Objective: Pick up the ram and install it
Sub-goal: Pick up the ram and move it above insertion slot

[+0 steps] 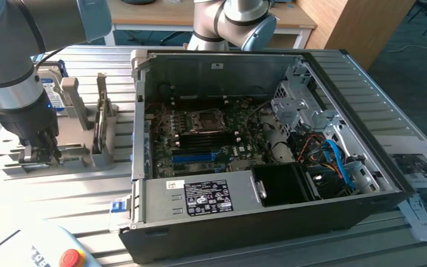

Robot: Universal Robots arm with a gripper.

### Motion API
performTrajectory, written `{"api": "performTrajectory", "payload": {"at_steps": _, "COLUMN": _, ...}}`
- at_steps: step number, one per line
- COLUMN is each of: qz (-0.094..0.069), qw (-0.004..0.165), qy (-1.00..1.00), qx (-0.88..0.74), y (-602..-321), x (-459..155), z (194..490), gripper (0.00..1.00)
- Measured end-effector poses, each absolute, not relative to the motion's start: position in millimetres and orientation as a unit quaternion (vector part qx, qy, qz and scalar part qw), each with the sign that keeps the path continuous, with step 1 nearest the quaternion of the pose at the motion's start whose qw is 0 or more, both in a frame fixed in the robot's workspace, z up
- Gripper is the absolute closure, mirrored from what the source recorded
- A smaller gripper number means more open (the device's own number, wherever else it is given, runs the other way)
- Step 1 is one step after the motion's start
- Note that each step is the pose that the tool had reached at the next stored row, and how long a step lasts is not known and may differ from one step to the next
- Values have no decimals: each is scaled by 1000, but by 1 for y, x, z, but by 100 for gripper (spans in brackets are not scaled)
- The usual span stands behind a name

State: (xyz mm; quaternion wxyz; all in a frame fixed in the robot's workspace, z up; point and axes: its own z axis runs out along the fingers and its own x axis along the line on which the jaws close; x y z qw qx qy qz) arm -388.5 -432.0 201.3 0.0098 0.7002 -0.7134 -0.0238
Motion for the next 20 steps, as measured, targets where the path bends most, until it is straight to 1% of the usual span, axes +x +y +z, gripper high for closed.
{"api": "performTrajectory", "payload": {"at_steps": 9, "qz": -24, "qw": 10, "qy": -713, "qx": 700, "y": -432, "x": -389, "z": 201, "gripper": 80}}
{"api": "performTrajectory", "payload": {"at_steps": 10, "qz": -24, "qw": 10, "qy": -713, "qx": 700, "y": -432, "x": -389, "z": 201, "gripper": 87}}
{"api": "performTrajectory", "payload": {"at_steps": 11, "qz": -24, "qw": 10, "qy": -713, "qx": 700, "y": -432, "x": -389, "z": 201, "gripper": 88}}
{"api": "performTrajectory", "payload": {"at_steps": 20, "qz": -24, "qw": 10, "qy": -713, "qx": 700, "y": -432, "x": -389, "z": 201, "gripper": 88}}
